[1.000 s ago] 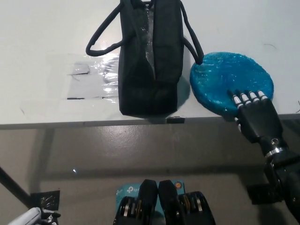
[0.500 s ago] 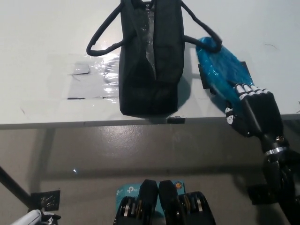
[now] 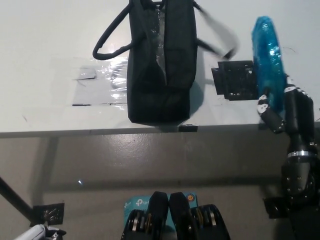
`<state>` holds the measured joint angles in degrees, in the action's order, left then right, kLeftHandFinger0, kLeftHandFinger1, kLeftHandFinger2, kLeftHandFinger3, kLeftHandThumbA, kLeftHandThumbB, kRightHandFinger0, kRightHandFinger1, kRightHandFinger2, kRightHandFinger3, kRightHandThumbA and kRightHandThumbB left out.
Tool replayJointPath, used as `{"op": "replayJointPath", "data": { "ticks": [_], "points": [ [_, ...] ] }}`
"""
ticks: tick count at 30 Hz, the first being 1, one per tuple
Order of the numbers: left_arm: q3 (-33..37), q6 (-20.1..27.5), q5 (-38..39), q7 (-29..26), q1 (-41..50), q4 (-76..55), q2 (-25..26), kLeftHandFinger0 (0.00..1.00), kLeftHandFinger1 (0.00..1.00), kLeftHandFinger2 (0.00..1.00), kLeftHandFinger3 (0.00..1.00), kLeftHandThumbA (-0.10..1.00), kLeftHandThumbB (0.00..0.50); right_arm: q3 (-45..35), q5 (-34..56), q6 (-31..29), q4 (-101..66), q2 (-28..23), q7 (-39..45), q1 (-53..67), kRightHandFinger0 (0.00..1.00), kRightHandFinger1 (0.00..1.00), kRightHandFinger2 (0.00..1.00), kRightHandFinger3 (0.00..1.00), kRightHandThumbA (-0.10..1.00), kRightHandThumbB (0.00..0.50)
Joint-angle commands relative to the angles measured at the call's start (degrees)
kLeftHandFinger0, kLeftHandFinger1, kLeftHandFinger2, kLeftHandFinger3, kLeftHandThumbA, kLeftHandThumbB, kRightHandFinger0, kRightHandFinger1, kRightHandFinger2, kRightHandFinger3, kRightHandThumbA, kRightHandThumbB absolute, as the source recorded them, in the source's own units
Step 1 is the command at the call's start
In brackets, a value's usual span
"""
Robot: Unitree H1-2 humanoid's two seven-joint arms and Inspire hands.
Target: The robot uses its right hand to pick up a stack of plates kept in the middle of the desk and put it inside a bag kept next to it
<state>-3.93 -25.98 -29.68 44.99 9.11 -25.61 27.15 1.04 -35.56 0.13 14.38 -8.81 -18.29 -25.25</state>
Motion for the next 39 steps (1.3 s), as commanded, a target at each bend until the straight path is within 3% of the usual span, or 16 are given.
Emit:
{"op": "replayJointPath", "data": {
  "ticks": [1, 7, 11, 13, 14, 15, 17, 20, 26, 30, 39],
  "points": [
    [-0.89, -0.95, -0.35, -2.96, 1.68, -2.61, 1.73, 0.73, 0.72, 0.85, 0.94, 0.41, 0.0, -26.15, 46.53, 11.94, -15.26, 5.8, 0.83, -13.3, 0.0, 0.0, 0.04, 0.04, -0.1, 0.121],
    [-0.65, -0.95, -0.92, -2.77, 1.55, -2.24, 1.27, 0.73, 0.71, 0.85, 0.95, 0.41, 0.0, -24.33, 45.93, 14.3, -15.52, 6.49, 3.84, -20.06, 0.0, 0.0, 0.1, 0.0, -0.1, 0.089],
    [-0.98, -0.95, -0.71, -2.6, 1.65, -2.08, 0.81, 0.73, 0.72, 0.86, 0.97, 0.37, 0.0, -21.32, 40.59, 17.22, -17.1, 7.44, 4.85, -24.1, 0.0, 0.0, 0.13, 0.0, -0.1, 0.15],
    [-0.73, -0.95, -0.72, -2.72, 1.61, -1.8, 0.96, 0.74, 0.73, 0.86, 0.98, 0.38, 0.0, -20.43, 40.71, 16.94, -16.91, 7.5, 6.37, -26.13, 0.0, 0.0, 0.09, 0.0, -0.1, 0.151],
    [-0.7, -0.95, -0.62, -2.85, 1.62, -1.84, 0.99, 0.73, 0.72, 0.86, 0.97, 0.37, 0.0, -19.37, 39.94, 16.22, -16.36, 6.71, 7.92, -26.85, 0.0, 0.0, 0.02, 0.0, -0.1, 0.162],
    [-0.43, -0.95, -0.66, -2.87, 1.58, -1.77, 1.2, 0.73, 0.72, 0.86, 0.97, 0.37, 0.0, -19.17, 39.25, 16.96, -16.32, 6.71, 7.83, -27.63, 0.0, 0.0, 0.0, 0.0, -0.1, 0.207],
    [-0.33, -0.95, -1.14, -2.58, 1.43, -1.69, 1.23, 0.75, 0.73, 0.86, 0.98, 0.42, 0.0, -18.93, 39.26, 18.34, -16.4, 6.74, 8.41, -29.7, 0.0, 0.0, 0.0, 0.0, -0.1, 0.226],
    [-1.49, -0.95, -0.33, -1.81, 1.29, -1.73, 0.35, 0.75, 0.74, 0.87, 0.99, 0.39, 0.0, -18.87, 40.28, 19.2, -16.36, 7.13, 8.85, -32.51, 0.0, 0.0, 0.0, 0.0, -0.1, 0.236],
    [-0.35, -0.95, -1.14, -2.41, 1.41, -2.03, 1.26, 0.74, 0.72, 0.84, 0.97, 0.43, 0.0, -16.2, 39.6, 19.7, -17.01, 6.46, 11.31, -34.59, 0.0, 0.0, 0.0, 0.0, -0.1, 0.181],
    [-1.19, -0.95, -1.17, -1.45, 1.47, -2.09, 0.63, 0.76, 0.74, 0.86, 0.98, 0.39, 0.0, -15.52, 39.83, 21.3, -17.62, 7.14, 10.84, -35.38, 0.0, 0.0, 0.0, 0.0, -0.1, 0.201],
    [-1.98, -0.95, -1.06, -1.07, 1.47, -2.17, 0.16, 0.75, 0.73, 0.88, 1.0, 0.36, 0.0, -10.34, 40.94, 24.97, -20.26, 12.31, 11.99, -31.23, 0.0, 0.0, 0.08, 0.04, -0.1, 0.164]
  ]
}}
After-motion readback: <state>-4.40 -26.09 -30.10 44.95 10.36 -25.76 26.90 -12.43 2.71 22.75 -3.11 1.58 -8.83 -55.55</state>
